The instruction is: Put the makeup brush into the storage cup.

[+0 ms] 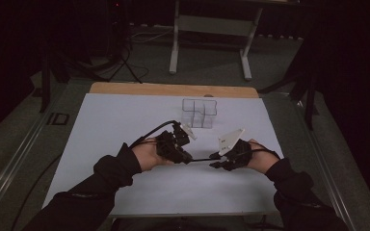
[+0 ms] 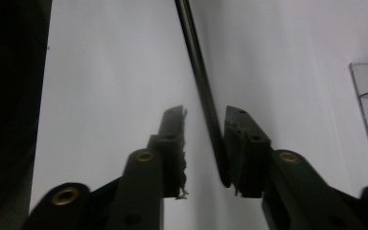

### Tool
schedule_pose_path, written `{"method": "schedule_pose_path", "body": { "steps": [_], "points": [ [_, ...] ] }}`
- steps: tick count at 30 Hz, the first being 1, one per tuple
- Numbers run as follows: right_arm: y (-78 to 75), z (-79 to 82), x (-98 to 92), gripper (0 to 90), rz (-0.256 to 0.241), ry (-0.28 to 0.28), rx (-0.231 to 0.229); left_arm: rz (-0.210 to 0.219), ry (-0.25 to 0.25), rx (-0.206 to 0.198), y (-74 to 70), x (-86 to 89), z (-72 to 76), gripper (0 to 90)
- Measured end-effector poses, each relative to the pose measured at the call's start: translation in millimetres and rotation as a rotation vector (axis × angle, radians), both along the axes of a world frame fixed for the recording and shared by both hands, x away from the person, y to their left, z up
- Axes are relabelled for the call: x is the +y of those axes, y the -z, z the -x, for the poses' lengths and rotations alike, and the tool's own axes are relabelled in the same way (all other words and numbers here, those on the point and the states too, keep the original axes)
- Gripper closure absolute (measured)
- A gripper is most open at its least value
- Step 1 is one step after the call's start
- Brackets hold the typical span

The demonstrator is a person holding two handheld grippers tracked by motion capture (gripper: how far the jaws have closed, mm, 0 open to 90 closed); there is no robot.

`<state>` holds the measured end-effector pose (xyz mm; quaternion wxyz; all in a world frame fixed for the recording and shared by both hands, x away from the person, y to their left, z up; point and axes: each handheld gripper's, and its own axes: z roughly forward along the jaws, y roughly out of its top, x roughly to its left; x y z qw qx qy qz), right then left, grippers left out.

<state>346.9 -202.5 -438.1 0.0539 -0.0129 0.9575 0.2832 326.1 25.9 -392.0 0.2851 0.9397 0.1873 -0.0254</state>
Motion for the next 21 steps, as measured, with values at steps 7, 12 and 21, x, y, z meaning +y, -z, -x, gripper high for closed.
{"method": "schedule_pose_path", "body": {
  "steps": [7, 12, 21],
  "points": [
    [2.3, 3.4, 1.6, 82.7, 0.036, -0.051, -0.003, 0.032, 0.008, 0.015, 0.8, -0.4, -0.5, 85.6],
    [2.9, 7.5, 1.6, 85.2, 0.056, -0.099, -0.006, 0.049, 0.018, 0.028, 2.7, 0.6, -2.3, 85.2],
    [2.2, 9.1, -1.2, 85.6, 0.047, -0.101, 0.016, 0.114, -0.016, -0.003, -2.8, 3.1, -3.0, 64.2]
  ]
}}
